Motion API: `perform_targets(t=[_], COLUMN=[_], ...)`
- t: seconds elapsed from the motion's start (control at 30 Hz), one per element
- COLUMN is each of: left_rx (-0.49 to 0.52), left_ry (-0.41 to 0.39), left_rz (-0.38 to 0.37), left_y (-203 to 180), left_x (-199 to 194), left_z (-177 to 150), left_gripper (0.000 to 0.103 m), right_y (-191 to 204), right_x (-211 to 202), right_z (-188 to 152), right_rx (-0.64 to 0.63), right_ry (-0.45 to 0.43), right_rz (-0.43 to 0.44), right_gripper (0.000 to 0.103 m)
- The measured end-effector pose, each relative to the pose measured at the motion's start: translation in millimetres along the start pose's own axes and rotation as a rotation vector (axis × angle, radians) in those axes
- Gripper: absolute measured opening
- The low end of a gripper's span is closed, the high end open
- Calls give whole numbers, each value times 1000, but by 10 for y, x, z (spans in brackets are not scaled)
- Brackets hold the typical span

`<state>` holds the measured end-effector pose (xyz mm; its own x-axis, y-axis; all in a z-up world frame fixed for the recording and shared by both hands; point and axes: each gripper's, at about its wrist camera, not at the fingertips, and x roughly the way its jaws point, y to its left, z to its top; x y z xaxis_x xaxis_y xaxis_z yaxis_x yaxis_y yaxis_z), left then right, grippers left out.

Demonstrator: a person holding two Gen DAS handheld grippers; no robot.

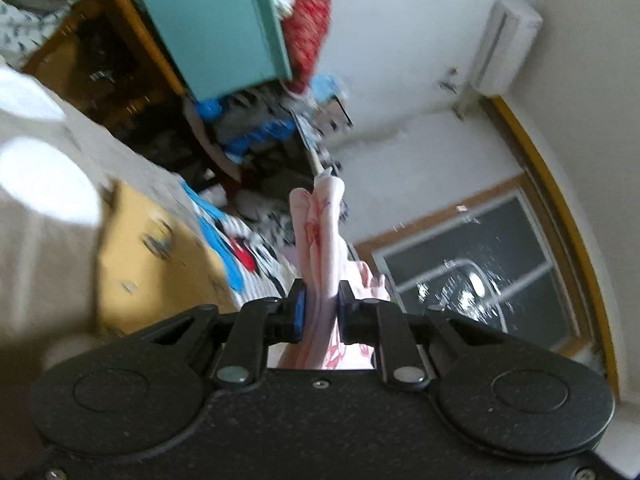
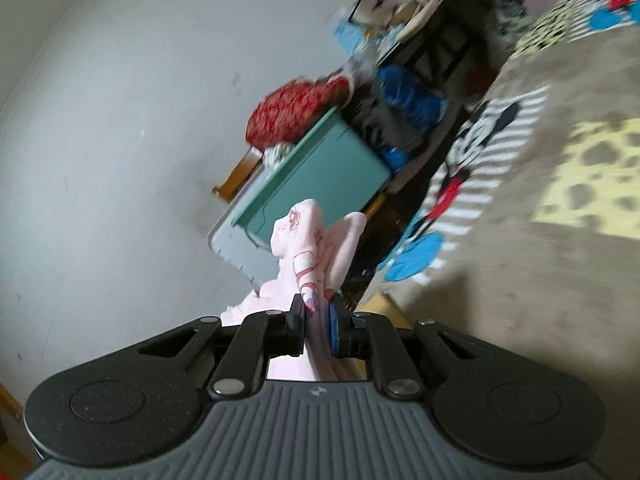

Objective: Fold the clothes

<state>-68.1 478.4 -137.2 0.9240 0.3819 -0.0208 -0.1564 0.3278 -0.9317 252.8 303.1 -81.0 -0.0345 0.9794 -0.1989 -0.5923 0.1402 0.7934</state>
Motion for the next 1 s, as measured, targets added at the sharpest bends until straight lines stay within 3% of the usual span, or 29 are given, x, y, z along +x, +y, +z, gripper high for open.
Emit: perform_targets(t=[0.3, 0.47, 0.6, 0.7, 0.73, 0.8, 0.87, 0.93, 0.97, 1.0], left_rx=[-59, 18, 81, 127, 143, 180, 227, 262, 282, 313], left_ry=[-55, -76, -93, -106, -110, -135, -146, -88, -54, -5], left_rz=[110, 195, 262, 313, 330, 328, 293, 255, 249, 291], left_y=[334, 285, 246, 216, 206, 155, 99, 68, 57, 63], left_x=[21, 20, 20, 20, 20, -12, -24, 52, 104, 201], left_z=[209, 227, 240, 251, 254, 266, 248, 178, 140, 88], left_gripper=[13, 13, 15, 18, 18, 18, 18, 18, 18, 18], right_y=[-112, -285, -398, -406, -366, -250, -18, 158, 181, 199], right_x=[766, 962, 1060, 985, 928, 805, 726, 746, 804, 866], right_z=[41, -19, -77, -114, -111, -93, -120, -182, -230, -280], right_rx=[-1, 32, 47, 48, 32, -6, -153, -250, -278, -306], right_ry=[167, 190, 225, 159, 115, 41, -1, 24, 58, 95], right_rz=[7, -24, -115, -153, -161, -149, -140, -103, -137, -177], right_gripper=[13, 13, 15, 20, 22, 35, 35, 35, 33, 33])
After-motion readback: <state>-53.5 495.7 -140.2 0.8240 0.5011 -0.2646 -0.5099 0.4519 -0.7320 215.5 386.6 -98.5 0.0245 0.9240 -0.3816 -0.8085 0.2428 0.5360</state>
